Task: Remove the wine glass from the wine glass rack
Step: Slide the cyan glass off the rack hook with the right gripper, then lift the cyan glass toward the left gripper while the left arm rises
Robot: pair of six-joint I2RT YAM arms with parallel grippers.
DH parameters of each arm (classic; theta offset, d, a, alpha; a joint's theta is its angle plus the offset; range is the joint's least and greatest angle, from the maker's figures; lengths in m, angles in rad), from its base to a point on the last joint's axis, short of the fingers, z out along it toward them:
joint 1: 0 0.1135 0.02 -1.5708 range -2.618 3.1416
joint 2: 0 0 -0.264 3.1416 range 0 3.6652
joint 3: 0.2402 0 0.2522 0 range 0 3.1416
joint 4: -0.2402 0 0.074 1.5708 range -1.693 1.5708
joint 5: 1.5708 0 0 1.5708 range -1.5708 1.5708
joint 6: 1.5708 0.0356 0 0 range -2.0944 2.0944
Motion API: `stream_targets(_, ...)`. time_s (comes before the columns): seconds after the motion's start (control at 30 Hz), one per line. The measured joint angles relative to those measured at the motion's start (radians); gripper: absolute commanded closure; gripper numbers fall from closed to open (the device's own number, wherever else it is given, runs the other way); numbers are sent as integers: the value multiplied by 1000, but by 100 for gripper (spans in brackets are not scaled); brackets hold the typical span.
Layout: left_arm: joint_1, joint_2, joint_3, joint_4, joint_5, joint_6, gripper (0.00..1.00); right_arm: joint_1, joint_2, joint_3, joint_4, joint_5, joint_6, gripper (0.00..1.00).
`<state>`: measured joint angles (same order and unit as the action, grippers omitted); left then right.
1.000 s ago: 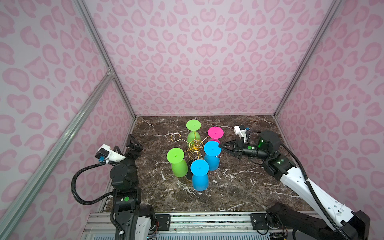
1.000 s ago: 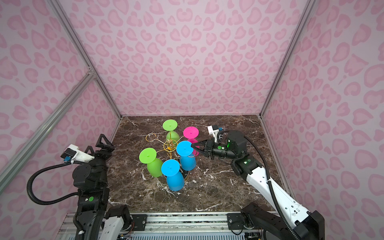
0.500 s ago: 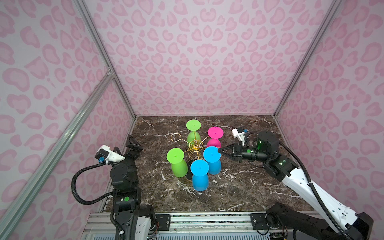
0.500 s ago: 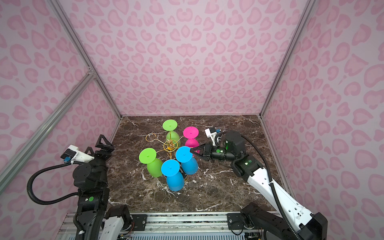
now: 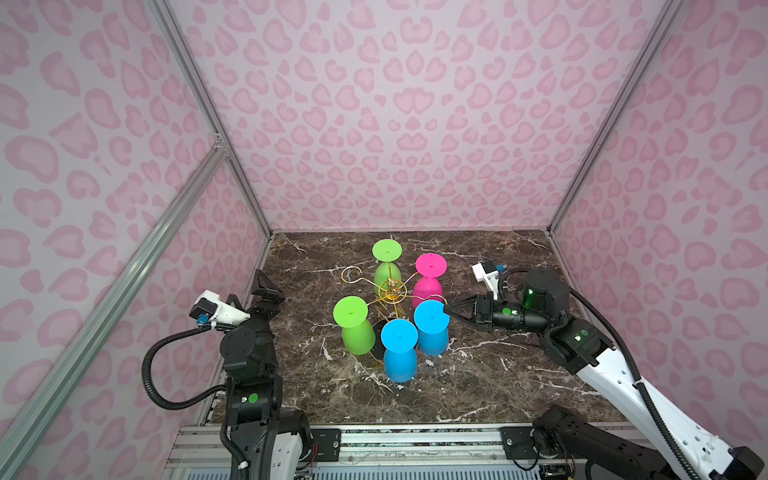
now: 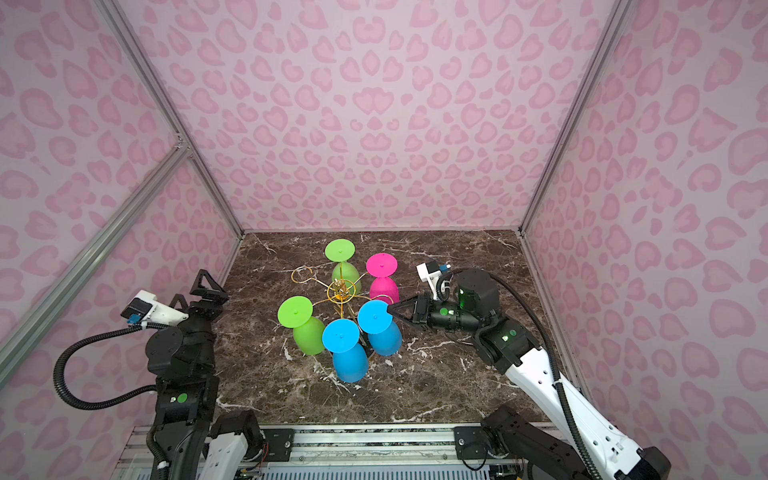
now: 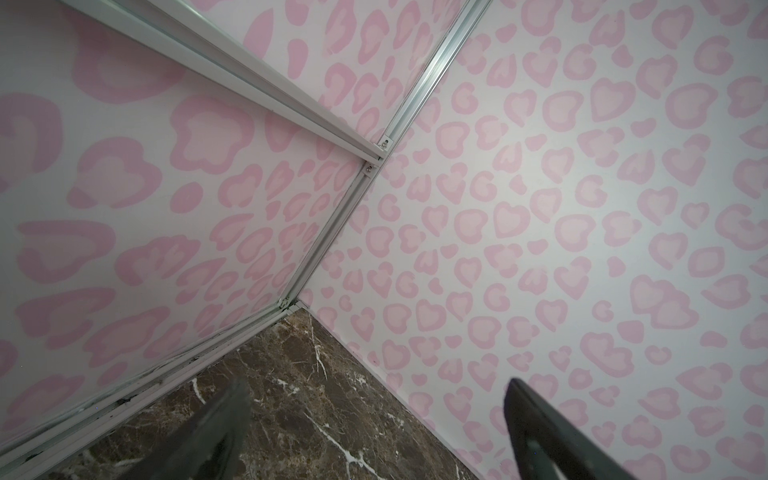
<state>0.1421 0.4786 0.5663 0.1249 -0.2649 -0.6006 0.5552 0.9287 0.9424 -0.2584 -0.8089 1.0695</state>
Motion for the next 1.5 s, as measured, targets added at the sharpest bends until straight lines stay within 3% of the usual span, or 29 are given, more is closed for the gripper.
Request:
stream_targets(0.27,0,1,-2,-6,-3,-2,3,-69,-78,-24,-36,24,-7,100)
stream_targets(0.57,1,33,19,-26,9,-8,4,-352,-189,-75,-112,-14,-28,100)
stream_targets(0.73,1,82,97,-56,90,-8,2,-509,-184,-18,-134,-52,-76,100)
stream_targets(0.93,1,193,275,-140,286,-6,3,-571,-91,168,-130,-40,-198,100)
stream_targets(1.17,1,318,525,-201,615,-1,11,-570,3,272,-29,18,-274,100)
stream_targets(1.37,-1,495,700,-153,969,-112,17,-480,75,370,50,75,-322,100)
stream_targets(1.5,-20,619,793,-153,1120,-189,19,-386,140,485,71,109,-400,100)
